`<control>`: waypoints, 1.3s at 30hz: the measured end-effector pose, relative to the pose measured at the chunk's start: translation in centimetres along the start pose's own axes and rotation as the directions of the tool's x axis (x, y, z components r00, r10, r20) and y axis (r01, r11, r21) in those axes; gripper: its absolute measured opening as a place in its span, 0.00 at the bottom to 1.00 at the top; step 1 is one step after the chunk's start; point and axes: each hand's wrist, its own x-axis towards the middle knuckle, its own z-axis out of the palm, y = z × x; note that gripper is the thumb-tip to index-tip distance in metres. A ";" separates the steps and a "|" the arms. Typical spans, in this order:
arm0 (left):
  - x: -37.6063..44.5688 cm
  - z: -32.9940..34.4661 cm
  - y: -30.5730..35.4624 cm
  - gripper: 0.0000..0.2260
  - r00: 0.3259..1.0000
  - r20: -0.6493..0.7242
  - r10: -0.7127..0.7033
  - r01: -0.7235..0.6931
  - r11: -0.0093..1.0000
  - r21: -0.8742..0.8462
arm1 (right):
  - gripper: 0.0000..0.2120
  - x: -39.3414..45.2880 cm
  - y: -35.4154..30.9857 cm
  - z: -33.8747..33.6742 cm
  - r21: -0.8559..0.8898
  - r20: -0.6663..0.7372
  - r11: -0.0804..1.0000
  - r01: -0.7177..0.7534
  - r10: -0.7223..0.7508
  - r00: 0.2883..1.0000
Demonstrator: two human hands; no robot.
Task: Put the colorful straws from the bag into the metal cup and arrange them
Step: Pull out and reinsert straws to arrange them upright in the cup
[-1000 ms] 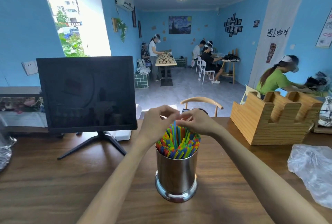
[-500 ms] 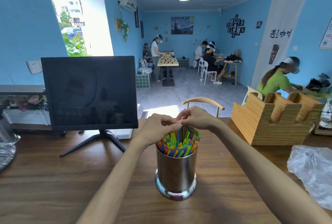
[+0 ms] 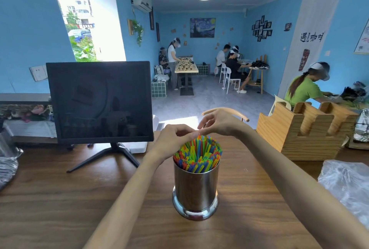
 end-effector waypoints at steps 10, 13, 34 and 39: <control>0.3 0.2 0.6 0.08 0.997 -0.070 -0.021 0.018 0.999 -0.050 | 0.06 -2.2 -3.8 -2.1 0.225 -0.413 0.924 0.308 -0.196 0.889; 0.3 0.8 1.3 0.08 1.000 0.024 -0.013 0.014 0.999 -0.034 | 0.06 -2.7 -6.2 -3.1 0.272 -0.611 0.816 0.511 -0.264 0.746; 0.9 -2.9 3.7 0.17 0.839 -0.539 0.073 -0.317 0.871 -0.375 | 0.07 -4.1 0.5 2.8 0.115 -0.076 0.967 0.228 -0.220 0.972; 0.5 -3.0 3.7 0.16 0.883 -0.461 0.089 -0.269 0.900 -0.341 | 0.04 -3.1 1.6 1.7 0.256 -0.117 0.949 0.183 -0.157 0.981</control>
